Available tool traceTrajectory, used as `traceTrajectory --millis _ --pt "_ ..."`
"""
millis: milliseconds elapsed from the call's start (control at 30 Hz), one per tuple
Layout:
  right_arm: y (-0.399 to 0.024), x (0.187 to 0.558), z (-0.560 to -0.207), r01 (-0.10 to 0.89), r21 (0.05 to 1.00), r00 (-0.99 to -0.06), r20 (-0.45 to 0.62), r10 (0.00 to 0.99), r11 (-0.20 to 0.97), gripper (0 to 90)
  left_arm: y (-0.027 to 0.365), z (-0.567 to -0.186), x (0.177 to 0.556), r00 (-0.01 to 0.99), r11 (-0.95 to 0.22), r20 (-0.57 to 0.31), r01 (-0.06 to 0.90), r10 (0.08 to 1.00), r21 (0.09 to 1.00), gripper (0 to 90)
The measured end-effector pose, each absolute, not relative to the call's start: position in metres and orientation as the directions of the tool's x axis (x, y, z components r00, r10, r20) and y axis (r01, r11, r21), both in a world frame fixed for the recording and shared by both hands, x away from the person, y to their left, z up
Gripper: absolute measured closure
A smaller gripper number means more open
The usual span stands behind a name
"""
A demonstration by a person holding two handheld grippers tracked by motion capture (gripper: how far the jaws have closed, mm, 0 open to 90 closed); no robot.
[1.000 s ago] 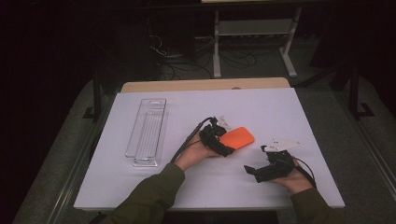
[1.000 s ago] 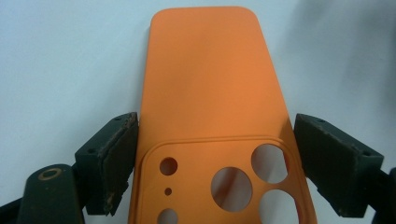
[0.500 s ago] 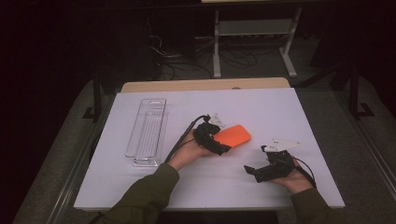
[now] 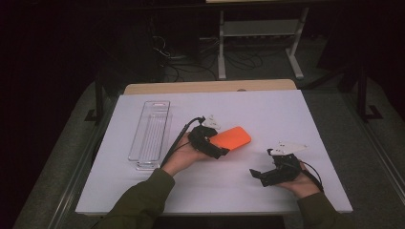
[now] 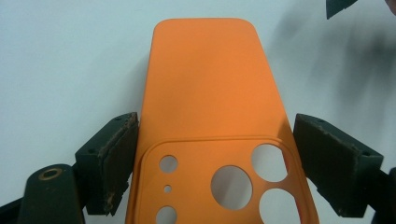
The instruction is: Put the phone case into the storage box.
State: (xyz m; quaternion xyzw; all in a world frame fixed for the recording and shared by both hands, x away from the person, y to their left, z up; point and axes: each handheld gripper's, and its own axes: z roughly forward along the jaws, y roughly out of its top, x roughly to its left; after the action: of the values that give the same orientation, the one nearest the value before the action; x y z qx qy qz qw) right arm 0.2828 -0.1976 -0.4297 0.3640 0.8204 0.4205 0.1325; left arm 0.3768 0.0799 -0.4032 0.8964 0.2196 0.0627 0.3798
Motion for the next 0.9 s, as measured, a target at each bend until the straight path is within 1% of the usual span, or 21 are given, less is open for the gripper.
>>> traceTrajectory --millis 100,167,200,233,333,400,467,700,833,867,900 --pt "-0.198 0.283 -0.430 0.485 0.787 -0.700 0.088 0.709 0.382 0.0 0.086 -0.402 0.373 0.886 -0.586 -0.078 0.365 0.456 0.723 16.0" --pt "-0.198 0.283 -0.430 0.486 0.787 -0.699 0.088 0.710 0.381 0.0 0.091 -0.400 0.371 0.888 -0.591 -0.077 0.364 0.453 0.720 16.0" --pt "-0.198 0.283 -0.430 0.488 0.786 -0.698 0.090 0.710 0.380 0.0 0.091 -0.401 0.370 0.881 -0.570 -0.087 0.373 0.465 0.732 16.0" --pt "-0.198 0.283 -0.430 0.490 0.785 -0.697 0.091 0.711 0.380 0.0 0.095 -0.399 0.369 0.888 -0.590 -0.074 0.362 0.454 0.721 16.0" --pt "-0.198 0.283 -0.430 0.492 0.784 -0.696 0.092 0.712 0.380 0.0 0.099 -0.397 0.365 0.881 -0.570 -0.082 0.369 0.466 0.735 16.0" --pt "-0.198 0.283 -0.430 0.490 0.785 -0.696 0.091 0.712 0.379 0.0 0.103 -0.394 0.364 0.887 -0.589 -0.070 0.360 0.456 0.723 16.0" --pt "-0.198 0.282 -0.430 0.495 0.783 -0.693 0.095 0.714 0.377 0.0 0.106 -0.393 0.362 0.882 -0.570 -0.079 0.365 0.464 0.736 16.0" --pt "-0.199 0.283 -0.430 0.493 0.785 -0.692 0.092 0.716 0.376 0.0 0.116 -0.390 0.356 0.883 -0.572 -0.077 0.365 0.464 0.735 16.0" --pt "-0.199 0.284 -0.430 0.494 0.784 -0.692 0.092 0.716 0.376 0.0 0.119 -0.393 0.353 0.876 -0.549 -0.101 0.381 0.472 0.744 16.0" --pt "-0.199 0.284 -0.430 0.494 0.782 -0.694 0.092 0.714 0.380 0.0 0.120 -0.393 0.354 0.881 -0.560 -0.089 0.371 0.466 0.741 16.0" --pt "-0.199 0.284 -0.429 0.494 0.782 -0.695 0.093 0.713 0.379 0.0 0.120 -0.393 0.353 0.878 -0.555 -0.096 0.377 0.469 0.742 16.0"
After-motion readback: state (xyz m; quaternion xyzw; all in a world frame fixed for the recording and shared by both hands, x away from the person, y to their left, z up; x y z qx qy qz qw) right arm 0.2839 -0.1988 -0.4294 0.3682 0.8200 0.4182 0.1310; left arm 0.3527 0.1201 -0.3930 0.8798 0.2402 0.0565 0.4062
